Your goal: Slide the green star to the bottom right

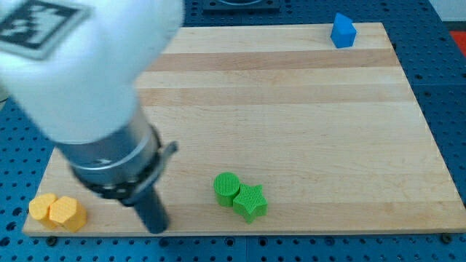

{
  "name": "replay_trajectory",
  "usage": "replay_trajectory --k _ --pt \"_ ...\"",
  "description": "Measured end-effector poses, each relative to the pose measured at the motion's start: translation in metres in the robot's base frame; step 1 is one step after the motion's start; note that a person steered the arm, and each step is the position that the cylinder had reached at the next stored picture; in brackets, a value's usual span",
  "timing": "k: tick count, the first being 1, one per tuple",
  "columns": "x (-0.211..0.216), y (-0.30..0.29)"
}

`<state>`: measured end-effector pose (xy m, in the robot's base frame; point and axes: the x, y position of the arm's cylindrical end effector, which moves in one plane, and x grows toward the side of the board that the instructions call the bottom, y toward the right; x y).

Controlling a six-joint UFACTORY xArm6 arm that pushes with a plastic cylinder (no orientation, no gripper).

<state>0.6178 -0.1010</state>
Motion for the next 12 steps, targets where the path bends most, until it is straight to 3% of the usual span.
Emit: replay_trajectory --k 3,6,8,9,10,12 --pt "-0.009 0.167" --pt "-0.021 0.072" --pt "-0.077 0.082" --pt "-0.068 0.119" --pt "-0.068 0.118" --pt "-0.036 0.061"
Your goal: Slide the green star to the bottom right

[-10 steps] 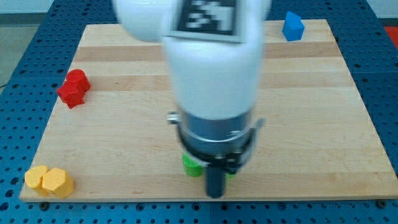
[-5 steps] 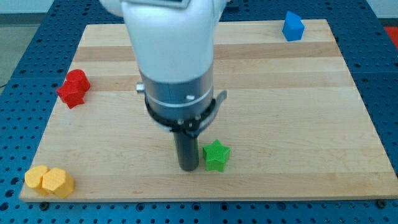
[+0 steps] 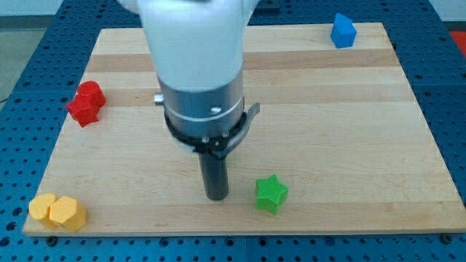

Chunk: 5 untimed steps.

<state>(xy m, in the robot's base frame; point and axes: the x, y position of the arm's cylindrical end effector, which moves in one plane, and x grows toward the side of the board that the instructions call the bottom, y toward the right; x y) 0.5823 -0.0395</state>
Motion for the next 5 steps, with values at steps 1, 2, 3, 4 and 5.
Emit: replay_trajectory --k 1,2,3,4,5 --pt "0.007 0.047" --pt "0.007 0.111" --pt "0.007 0.164" --pt "0.004 0.147" --pt "-0.022 0.115"
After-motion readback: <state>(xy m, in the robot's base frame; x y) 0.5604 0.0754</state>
